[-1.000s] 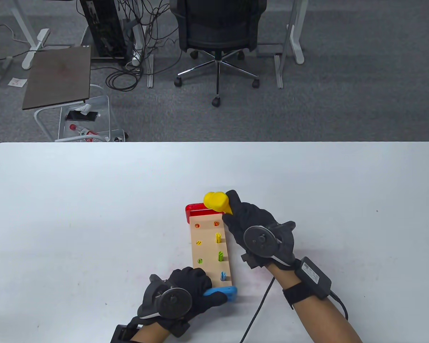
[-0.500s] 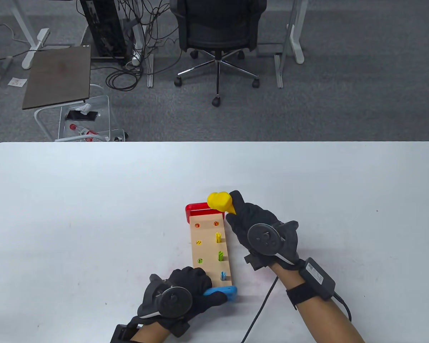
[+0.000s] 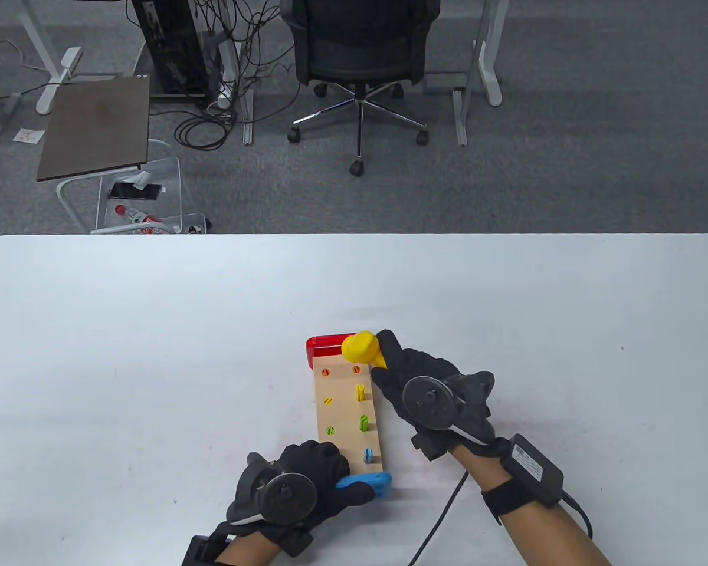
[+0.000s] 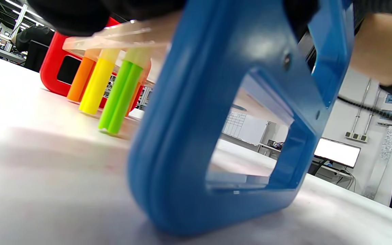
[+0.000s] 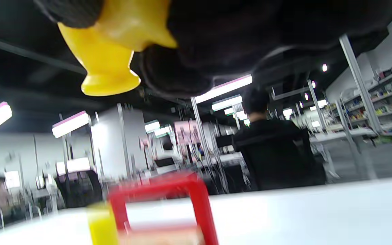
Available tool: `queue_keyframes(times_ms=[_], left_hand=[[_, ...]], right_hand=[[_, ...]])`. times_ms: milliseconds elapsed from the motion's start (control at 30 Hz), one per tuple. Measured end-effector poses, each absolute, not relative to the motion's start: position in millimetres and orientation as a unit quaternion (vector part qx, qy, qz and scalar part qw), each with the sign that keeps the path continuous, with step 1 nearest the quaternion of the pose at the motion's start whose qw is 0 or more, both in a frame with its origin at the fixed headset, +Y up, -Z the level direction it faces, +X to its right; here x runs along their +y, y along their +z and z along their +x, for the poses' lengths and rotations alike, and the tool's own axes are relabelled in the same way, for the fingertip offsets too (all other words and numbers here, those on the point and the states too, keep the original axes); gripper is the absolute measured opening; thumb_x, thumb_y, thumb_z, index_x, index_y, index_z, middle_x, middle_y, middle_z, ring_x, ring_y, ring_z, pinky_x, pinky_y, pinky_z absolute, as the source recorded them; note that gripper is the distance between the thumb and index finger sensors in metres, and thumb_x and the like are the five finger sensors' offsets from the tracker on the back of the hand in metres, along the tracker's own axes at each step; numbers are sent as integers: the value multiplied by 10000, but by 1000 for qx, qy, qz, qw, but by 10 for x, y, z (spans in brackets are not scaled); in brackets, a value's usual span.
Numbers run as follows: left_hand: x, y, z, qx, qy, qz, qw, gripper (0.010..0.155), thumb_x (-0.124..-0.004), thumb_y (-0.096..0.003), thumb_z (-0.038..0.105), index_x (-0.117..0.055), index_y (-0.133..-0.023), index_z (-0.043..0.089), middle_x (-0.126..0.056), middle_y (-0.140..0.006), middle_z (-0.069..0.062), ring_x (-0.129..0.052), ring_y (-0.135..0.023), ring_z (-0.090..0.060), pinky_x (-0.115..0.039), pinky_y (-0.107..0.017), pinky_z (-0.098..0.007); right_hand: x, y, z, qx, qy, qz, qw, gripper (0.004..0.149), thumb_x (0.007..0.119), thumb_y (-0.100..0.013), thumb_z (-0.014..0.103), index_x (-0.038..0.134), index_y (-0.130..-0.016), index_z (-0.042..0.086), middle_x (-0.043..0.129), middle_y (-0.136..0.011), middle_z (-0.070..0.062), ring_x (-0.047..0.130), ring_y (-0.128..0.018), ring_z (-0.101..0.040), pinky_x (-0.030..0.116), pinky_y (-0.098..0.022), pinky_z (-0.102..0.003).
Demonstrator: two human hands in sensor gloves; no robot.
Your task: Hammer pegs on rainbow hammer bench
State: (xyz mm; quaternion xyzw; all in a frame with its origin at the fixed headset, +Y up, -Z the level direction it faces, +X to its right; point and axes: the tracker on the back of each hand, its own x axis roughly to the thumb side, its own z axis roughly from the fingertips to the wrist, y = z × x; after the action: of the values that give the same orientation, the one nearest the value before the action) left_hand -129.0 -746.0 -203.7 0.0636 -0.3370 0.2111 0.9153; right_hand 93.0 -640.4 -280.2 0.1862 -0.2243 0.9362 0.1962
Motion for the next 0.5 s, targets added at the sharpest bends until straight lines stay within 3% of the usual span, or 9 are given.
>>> queue_keyframes(times_ms=[100,167,267,300,333,367,500], left_hand=[[-7462,-2038,-1290,-336,211,62,916,570,-604,-522,786,-864,-561,281,-865,-591,7,-831,-352,-201,-803,-424,-569],[-7460,-2038,-1289,-336,210,62,916,569,-606,-521,787,-863,-561,281,-865,-591,9,-832,-352,-200,-803,-425,-569],[-7466,-2041,-1293,-338,212,64,915,572,-600,-519,786,-865,-560,281,-866,-588,8,-831,-349,-199,-804,-424,-566],[-7464,-2041,-1291,-338,212,64,915,572,-600,-519,785,-865,-560,280,-866,-588,6,-831,-349,-200,-803,-425,-567],[-7467,-2041,-1290,-338,211,63,915,571,-599,-520,785,-864,-560,281,-865,-589,8,-831,-350,-199,-804,-425,-566],[-7467,-2042,-1291,-338,211,64,915,571,-599,-520,786,-864,-560,281,-866,-588,8,-832,-348,-199,-805,-423,-566],[-7466,-2040,-1291,-338,210,64,915,569,-600,-524,784,-864,-560,282,-866,-589,9,-832,-349,-199,-804,-424,-566]], right_hand=[[-6160,-2660,1021,-270,910,187,253,655,624,-449,545,551,-1016,225,951,-669,-32,961,-267,-149,881,-218,-335],[-6184,-2607,1020,-287,901,200,258,659,612,-455,546,530,-1021,219,942,-678,-31,958,-269,-143,880,-215,-327],[-6616,-2629,878,-216,940,209,163,655,606,-458,548,559,-1018,211,968,-635,-37,945,-210,-125,870,-160,-310],[-6882,-2676,767,-132,963,219,89,650,639,-449,533,617,-1003,196,991,-593,-68,938,-173,-149,854,-127,-330],[-7016,-2618,794,-102,974,204,2,676,570,-431,578,538,-1011,231,977,-626,17,952,-164,-80,888,-125,-275],[-7003,-2545,826,-167,960,225,23,666,596,-445,563,594,-1005,204,991,-597,-16,939,-142,-93,871,-101,-285],[-6449,-2546,868,-244,935,196,167,658,596,-451,552,572,-1013,209,971,-633,-24,949,-199,-121,873,-152,-307]])
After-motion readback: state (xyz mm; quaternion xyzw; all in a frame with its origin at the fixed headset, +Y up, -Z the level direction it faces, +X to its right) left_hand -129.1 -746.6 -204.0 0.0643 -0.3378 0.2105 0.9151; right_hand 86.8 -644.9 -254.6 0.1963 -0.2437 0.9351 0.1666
